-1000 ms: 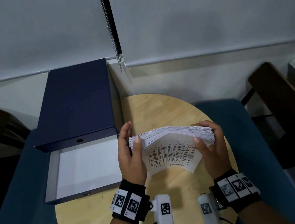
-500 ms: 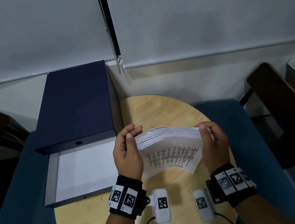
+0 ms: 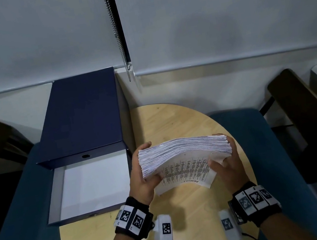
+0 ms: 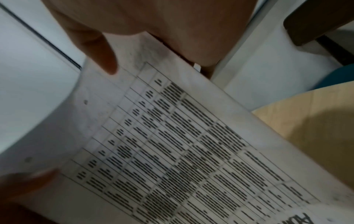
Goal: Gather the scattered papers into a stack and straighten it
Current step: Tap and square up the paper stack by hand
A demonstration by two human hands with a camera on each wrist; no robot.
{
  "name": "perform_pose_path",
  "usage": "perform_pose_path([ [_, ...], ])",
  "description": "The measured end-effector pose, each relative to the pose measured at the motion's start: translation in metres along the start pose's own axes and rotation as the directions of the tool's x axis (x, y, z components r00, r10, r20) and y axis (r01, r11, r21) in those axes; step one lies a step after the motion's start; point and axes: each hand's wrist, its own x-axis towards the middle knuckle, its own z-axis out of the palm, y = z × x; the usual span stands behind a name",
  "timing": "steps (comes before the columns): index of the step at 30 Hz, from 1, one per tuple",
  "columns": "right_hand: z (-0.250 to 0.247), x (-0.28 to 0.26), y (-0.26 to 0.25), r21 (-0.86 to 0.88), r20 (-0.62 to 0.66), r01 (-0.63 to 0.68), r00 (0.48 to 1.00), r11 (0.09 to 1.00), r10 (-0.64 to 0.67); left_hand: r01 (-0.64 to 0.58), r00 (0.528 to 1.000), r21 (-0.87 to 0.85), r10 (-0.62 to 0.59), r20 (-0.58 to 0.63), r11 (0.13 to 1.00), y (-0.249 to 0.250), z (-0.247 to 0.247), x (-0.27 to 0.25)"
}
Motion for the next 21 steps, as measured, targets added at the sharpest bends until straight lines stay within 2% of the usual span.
perform_pose_path([
  [3, 0.003, 0.002, 0.004, -0.017, -0.033, -0.059, 0.998, 0.998, 0.058, -0.009, 0.999, 0.079, 0.012, -0.039, 0.997, -0.002, 0.005, 0.005],
  [7, 0.002, 0.005, 0.001, -0.04, -0.082, -0.038, 0.996, 0.998, 0.034, -0.01, 0.995, 0.019, 0.012, -0.096, 1.0, -0.004, 0.008, 0.009],
  [10, -0.001, 0.008, -0.003, -0.087, -0.068, 0.012, 0.998, 0.996, -0.018, -0.007, 0.995, -0.031, 0.004, -0.101, 1.0, -0.008, 0.006, 0.011],
  [12, -0.002, 0.01, -0.003, -0.109, -0.053, 0.001, 0.999, 0.994, -0.007, 0.025, 0.994, -0.064, -0.031, -0.103, 0.998, -0.01, 0.003, 0.012],
  [17, 0.001, 0.011, 0.002, -0.199, -0.082, -0.046, 0.996, 0.979, 0.03, 0.074, 0.982, -0.029, -0.078, -0.174, 0.997, -0.014, 0.004, 0.013],
  [21, 0.004, 0.013, 0.004, -0.22, -0.085, -0.036, 0.996, 0.975, 0.017, 0.091, 0.977, -0.013, -0.092, -0.191, 0.996, -0.016, 0.005, 0.016],
])
